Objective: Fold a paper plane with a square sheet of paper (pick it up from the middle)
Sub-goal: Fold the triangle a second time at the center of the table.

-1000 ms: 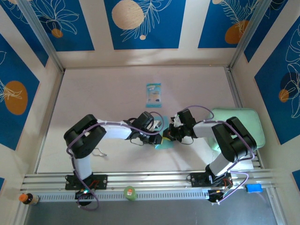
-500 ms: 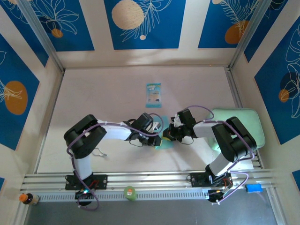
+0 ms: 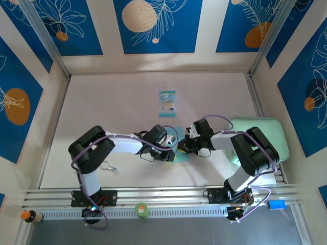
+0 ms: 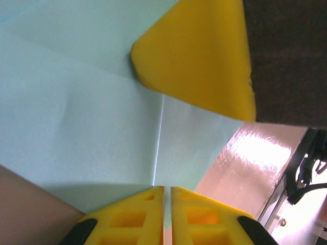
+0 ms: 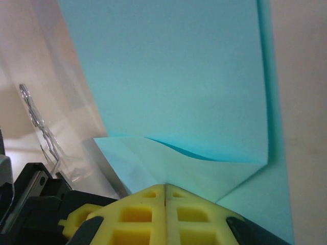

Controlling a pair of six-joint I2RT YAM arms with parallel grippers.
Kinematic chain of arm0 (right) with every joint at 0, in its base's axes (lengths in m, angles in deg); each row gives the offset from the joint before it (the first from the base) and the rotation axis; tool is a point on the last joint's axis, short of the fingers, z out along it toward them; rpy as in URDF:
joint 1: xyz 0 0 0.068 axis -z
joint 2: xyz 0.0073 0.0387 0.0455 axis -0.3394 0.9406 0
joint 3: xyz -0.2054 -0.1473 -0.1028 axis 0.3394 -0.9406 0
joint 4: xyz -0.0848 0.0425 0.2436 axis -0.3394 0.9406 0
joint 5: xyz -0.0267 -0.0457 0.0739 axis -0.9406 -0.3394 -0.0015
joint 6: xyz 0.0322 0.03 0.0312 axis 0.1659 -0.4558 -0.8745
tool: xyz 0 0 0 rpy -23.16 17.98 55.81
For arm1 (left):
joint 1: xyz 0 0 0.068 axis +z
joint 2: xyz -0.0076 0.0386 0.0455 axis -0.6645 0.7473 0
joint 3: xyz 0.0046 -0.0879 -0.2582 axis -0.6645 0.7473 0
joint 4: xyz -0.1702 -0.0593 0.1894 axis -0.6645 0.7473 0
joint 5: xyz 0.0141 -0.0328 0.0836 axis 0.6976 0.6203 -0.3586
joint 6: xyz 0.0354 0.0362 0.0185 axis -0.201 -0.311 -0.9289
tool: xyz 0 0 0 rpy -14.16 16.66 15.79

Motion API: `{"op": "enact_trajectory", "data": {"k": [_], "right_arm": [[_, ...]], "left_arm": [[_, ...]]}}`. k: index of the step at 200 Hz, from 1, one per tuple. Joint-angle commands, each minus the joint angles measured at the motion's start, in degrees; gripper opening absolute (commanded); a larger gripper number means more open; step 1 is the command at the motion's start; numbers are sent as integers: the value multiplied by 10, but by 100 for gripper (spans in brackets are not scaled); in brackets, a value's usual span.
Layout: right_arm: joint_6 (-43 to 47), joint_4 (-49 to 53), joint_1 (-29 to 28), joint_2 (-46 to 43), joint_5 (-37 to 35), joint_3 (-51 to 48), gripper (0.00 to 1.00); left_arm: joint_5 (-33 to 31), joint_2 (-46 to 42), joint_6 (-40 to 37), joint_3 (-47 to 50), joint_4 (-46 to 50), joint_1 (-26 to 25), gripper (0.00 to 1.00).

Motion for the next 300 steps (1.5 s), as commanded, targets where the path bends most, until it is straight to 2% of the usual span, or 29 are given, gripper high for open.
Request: {"op": "enact_trajectory", "data": {"k": [1, 91, 105, 135, 168, 211, 246, 268, 300], "right_arm": [[10, 31, 4, 16, -21, -7, 1], [10, 20, 2, 12, 1, -5, 4], [10, 17, 1, 9, 5, -5, 4], [9, 17, 1, 7, 6, -3, 4], [8, 15, 1, 9, 5, -4, 4], [8, 15, 1, 9, 9, -3, 4], [8, 13, 1, 0, 13, 2, 4], [13, 24, 1, -20, 9, 12, 5], [27, 28, -8, -43, 9, 25, 6]], "left_arm": [[13, -19, -11, 19, 55, -12, 13], [-3, -45, -27, 15, 88, -15, 13], [-4, -65, -26, 18, 71, -16, 12], [-48, -118, 7, 40, -6, -11, 10], [-38, -58, 10, -10, -10, -5, 10], [-69, 1, 3, -46, 19, -5, 12], [-76, 24, 8, -25, 53, -5, 9], [-61, 25, 22, 9, 33, -6, 4], [-54, 28, 29, 29, 15, -6, 4]]}}
